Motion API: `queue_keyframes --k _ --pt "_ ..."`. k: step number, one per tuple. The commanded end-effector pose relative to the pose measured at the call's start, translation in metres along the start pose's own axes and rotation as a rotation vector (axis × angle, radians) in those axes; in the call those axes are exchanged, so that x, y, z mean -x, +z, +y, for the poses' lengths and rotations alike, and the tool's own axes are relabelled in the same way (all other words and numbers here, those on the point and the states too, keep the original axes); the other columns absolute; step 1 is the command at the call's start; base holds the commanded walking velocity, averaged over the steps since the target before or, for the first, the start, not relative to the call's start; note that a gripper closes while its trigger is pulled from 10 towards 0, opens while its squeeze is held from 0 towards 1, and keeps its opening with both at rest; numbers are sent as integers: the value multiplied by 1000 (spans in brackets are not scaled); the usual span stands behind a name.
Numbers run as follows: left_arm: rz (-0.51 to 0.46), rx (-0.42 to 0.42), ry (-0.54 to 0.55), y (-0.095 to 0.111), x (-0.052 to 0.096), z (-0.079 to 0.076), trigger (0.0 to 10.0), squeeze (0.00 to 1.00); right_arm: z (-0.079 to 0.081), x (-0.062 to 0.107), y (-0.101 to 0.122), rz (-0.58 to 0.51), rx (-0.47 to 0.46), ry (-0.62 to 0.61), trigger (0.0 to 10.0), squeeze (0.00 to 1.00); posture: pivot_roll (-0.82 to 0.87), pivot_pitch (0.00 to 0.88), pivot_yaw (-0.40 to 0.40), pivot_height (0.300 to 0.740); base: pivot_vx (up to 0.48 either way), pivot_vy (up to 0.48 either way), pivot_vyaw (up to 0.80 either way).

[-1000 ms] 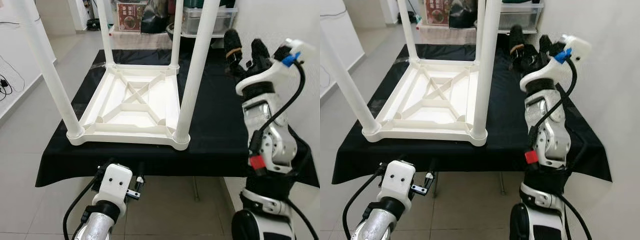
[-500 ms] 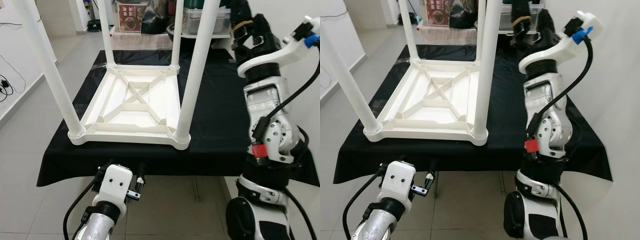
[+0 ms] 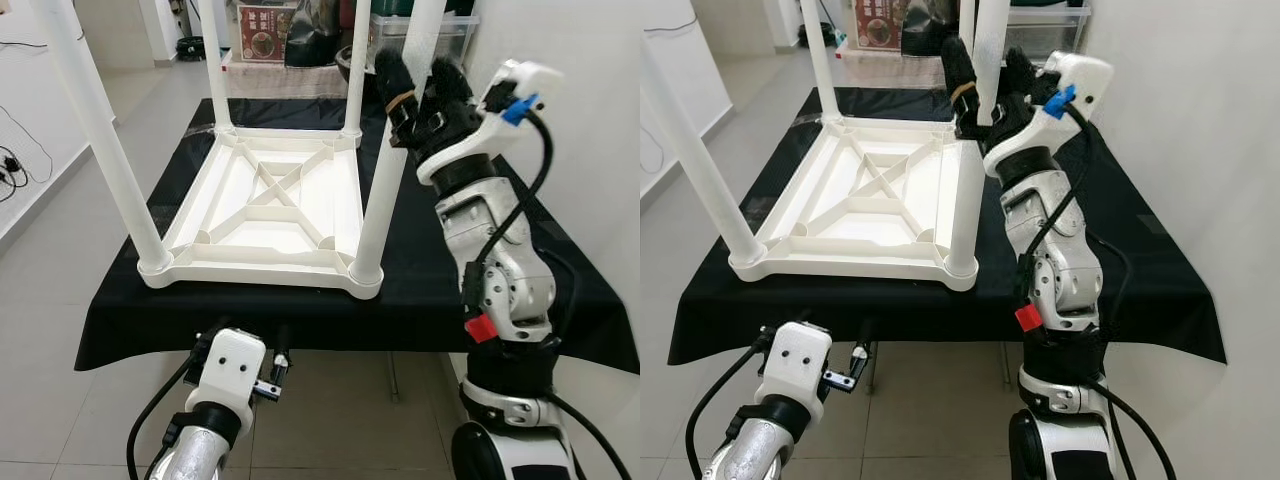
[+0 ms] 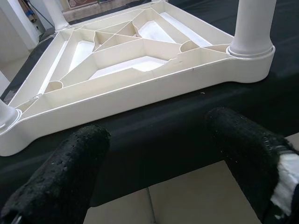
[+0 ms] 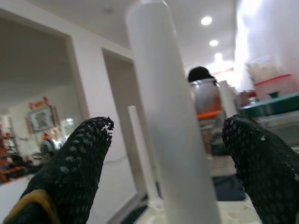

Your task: Building children table

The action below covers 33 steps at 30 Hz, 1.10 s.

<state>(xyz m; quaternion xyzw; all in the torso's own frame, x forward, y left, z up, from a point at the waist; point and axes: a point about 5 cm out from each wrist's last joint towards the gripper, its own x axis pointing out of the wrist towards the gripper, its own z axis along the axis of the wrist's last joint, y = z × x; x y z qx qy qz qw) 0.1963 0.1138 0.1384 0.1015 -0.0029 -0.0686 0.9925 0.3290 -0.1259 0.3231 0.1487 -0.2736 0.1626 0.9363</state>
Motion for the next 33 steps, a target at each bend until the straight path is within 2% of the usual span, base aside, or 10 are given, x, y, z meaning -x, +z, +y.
queue_keyframes --k 1,5,12,14,24,26,27,30,31,33 --pt "11 1 -10 -2 2 -2 10000 0 -3 1 -9 33 36 -30 10000 0 99 63 -49 740 0 0 0" --pt "11 3 -12 -1 2 -3 10000 0 -5 1 -29 93 70 -65 10000 0 103 65 -50 740 0 0 0" --pt "12 3 -14 -1 3 -5 10000 0 -3 2 -39 122 83 -81 10000 0 112 67 -56 740 0 0 0" --pt "11 4 -14 0 5 -5 10000 0 0 8 -58 209 116 -109 10000 0 113 71 -57 740 0 0 0" --pt "7 4 -14 1 5 -6 10000 0 -3 23 -75 315 167 -182 10000 0 108 72 -51 740 0 0 0" --pt "6 4 -14 1 5 -6 10000 0 -4 22 -74 313 171 -192 9373 0 108 69 -51 740 0 0 0" --pt "6 5 -14 1 5 -6 10000 0 -6 19 -71 303 191 -197 8549 0 107 68 -51 740 0 0 0" --pt "5 5 -16 1 5 -7 10000 0 -10 10 -64 285 245 -204 8980 0 108 68 -51 740 0 0 0" --pt "4 6 -16 1 5 -7 10000 0 -12 7 -61 276 273 -205 10000 0 107 67 -52 740 0 0 0" --pt "4 6 -16 1 5 -7 10000 0 -13 4 -60 274 286 -207 10000 0 107 67 -52 740 0 0 0"
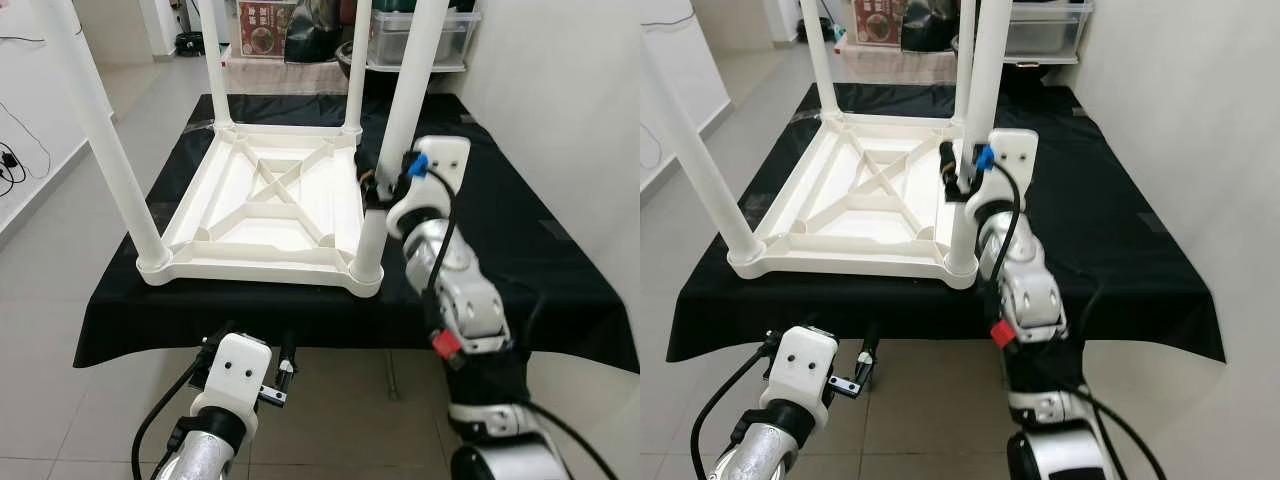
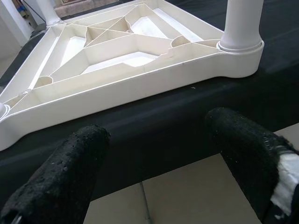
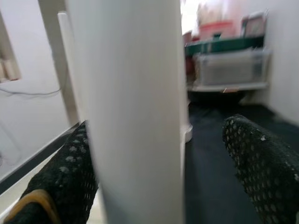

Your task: Building children table

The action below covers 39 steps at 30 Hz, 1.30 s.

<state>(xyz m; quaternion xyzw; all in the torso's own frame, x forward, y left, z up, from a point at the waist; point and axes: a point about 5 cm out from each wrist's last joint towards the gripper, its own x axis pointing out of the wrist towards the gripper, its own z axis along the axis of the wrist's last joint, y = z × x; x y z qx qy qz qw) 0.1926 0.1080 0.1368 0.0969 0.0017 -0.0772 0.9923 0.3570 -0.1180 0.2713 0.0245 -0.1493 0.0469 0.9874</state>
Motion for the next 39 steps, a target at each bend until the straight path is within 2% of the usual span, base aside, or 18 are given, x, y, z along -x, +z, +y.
queue_keyframes --k 1,2,3,4,13,16,17,18,21,22,24,27,28,32,34,35,37,39 --pt "-2 -4 2 2 2 0 10000 0 0 -3 -1 5 30 -5 10000 0 107 69 -55 740 0 0 0" --pt "-3 -4 2 2 2 0 10000 0 0 -4 -1 13 40 -4 10000 0 105 71 -56 740 0 0 0" --pt "-3 -4 2 2 2 0 10000 0 0 -5 -2 26 37 0 9255 0 105 72 -56 740 0 0 0" --pt "-3 -4 1 2 2 0 10000 0 1 -4 -6 45 41 7 0 0 107 73 -56 740 0 0 0" --pt "0 -7 5 2 1 1 10000 0 -1 -4 -15 110 32 -3 0 0 110 84 -56 740 0 0 0" --pt "3 -8 1 2 1 1 10000 0 -5 -12 -15 129 -37 3 0 0 112 89 -53 740 0 0 0" --pt "4 -9 0 2 2 1 10000 0 -6 -15 -16 144 -101 13 0 0 112 90 -50 740 0 0 0" --pt "4 -9 0 2 2 1 10000 0 -6 -15 -16 144 -101 13 0 0 112 90 -50 740 0 0 0" --pt "4 -9 -2 2 2 1 10000 0 -9 -24 -12 144 -295 40 0 0 116 94 -53 740 0 0 0" --pt "4 -9 -2 2 2 1 10000 0 -9 -24 -12 144 -295 40 0 0 116 94 -53 740 0 0 0" --pt "6 -10 -3 2 2 1 10000 0 -14 -32 -4 109 -484 84 0 0 121 99 -50 740 0 0 0" --pt "6 -10 -3 2 2 1 10000 0 -15 -34 -1 101 -532 97 0 0 121 99 -50 740 0 0 0" --pt "7 -10 -4 2 2 1 10000 0 -18 -36 -2 108 -595 101 0 0 119 101 -48 740 0 0 0" --pt "8 -12 -7 2 3 2 10000 0 -33 -42 -20 192 -808 3 0 0 121 104 -46 740 0 0 0" --pt "8 -12 -8 2 3 2 10000 0 -34 -42 -25 210 -837 -6 0 0 121 104 -46 740 0 0 0" --pt "9 -14 -8 2 3 2 10000 0 -32 -41 -37 263 -916 -16 0 0 123 108 -45 740 0 0 0" --pt "9 -14 -8 2 3 2 10000 0 -32 -41 -37 263 -916 -16 0 0 123 108 -45 740 0 0 0" --pt "9 -15 -9 3 3 2 10000 0 -28 -38 -55 354 -987 -53 0 0 127 112 -45 740 0 0 0"
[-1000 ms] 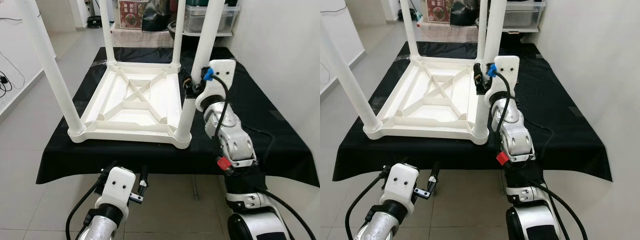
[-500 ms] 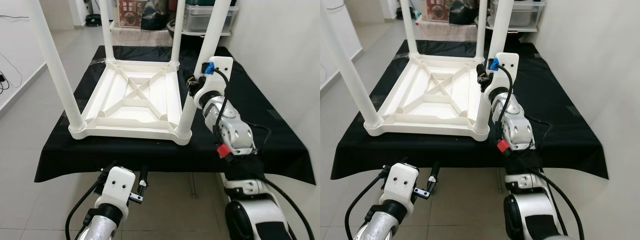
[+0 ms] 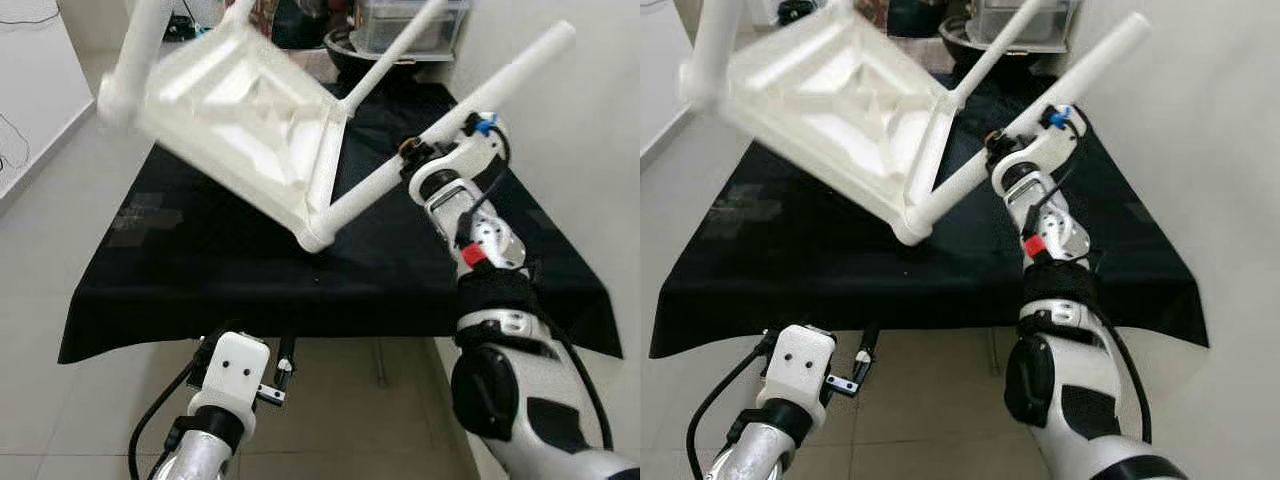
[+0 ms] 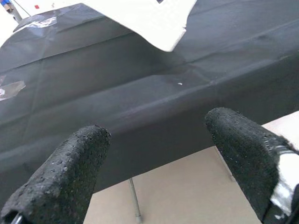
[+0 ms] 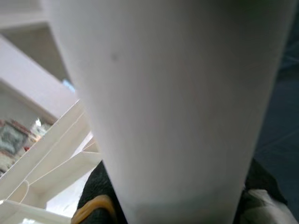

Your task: Building children table

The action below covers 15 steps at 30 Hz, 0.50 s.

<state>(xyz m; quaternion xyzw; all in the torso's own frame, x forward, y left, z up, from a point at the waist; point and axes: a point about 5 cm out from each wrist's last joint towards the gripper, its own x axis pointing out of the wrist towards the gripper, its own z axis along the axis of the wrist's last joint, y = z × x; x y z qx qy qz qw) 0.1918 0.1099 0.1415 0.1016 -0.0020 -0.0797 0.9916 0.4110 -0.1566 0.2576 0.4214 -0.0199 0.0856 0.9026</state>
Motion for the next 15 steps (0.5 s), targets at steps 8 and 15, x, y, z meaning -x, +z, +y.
queue_keyframes --k 8,15 --pt "15 -8 -6 -1 2 0 10000 0 -29 8 -77 328 -245 -164 0 0 131 118 -39 740 0 0 0" --pt "14 -18 -5 0 4 2 10000 0 -45 22 -117 483 -336 -266 0 0 142 126 -39 740 0 0 0"
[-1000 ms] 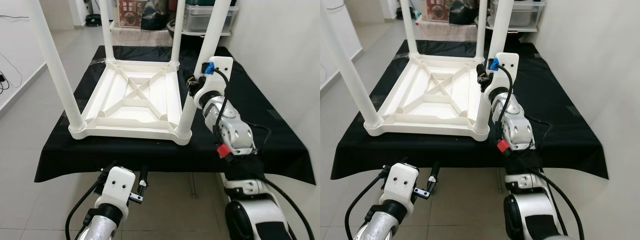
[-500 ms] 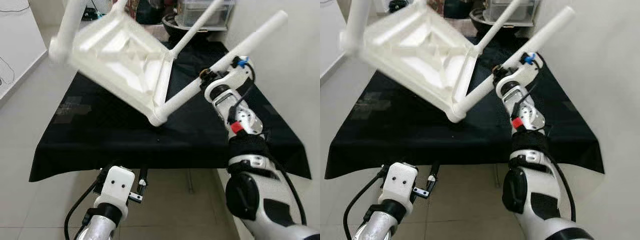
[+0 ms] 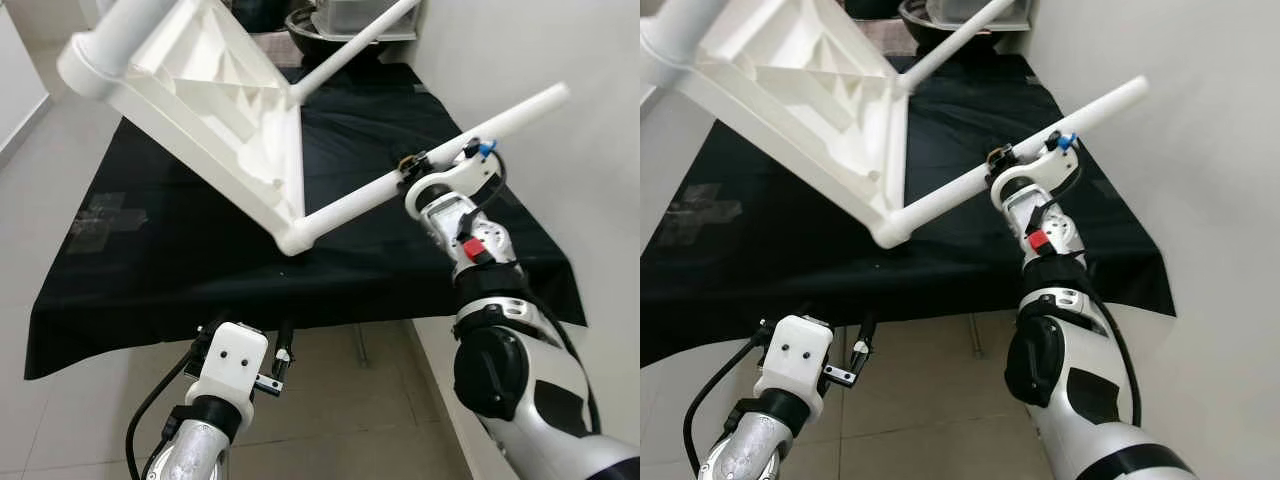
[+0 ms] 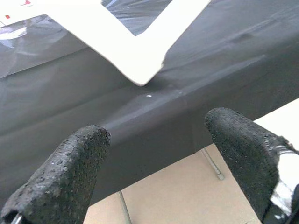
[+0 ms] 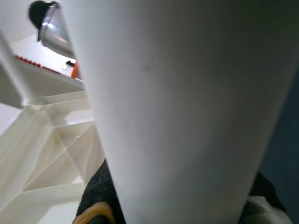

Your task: Building children table

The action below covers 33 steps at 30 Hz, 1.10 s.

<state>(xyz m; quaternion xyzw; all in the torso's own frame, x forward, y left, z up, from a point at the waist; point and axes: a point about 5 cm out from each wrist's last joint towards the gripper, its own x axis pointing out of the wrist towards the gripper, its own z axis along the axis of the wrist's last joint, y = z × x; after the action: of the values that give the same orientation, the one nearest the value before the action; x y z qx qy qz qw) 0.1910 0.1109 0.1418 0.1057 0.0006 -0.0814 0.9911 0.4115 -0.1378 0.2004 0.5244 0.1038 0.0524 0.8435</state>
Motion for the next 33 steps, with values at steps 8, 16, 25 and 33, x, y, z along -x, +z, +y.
queue_keyframes --k 8,16,25,33 --pt "6 -17 -11 1 2 0 10000 0 -19 2 -85 363 -174 -89 10000 0 143 126 -31 740 0 0 0" --pt "-4 -36 -22 3 3 -2 10000 0 -31 -1 -81 122 -242 -329 10000 0 144 119 -34 740 0 0 0" --pt "-8 -35 -21 3 3 -3 10000 0 -32 0 -72 -44 -252 -477 10000 0 149 112 -43 740 0 0 0" --pt "-7 -36 -19 3 3 -4 10000 0 -4 -6 -76 -73 -378 -392 10000 0 150 102 -51 740 0 0 0"
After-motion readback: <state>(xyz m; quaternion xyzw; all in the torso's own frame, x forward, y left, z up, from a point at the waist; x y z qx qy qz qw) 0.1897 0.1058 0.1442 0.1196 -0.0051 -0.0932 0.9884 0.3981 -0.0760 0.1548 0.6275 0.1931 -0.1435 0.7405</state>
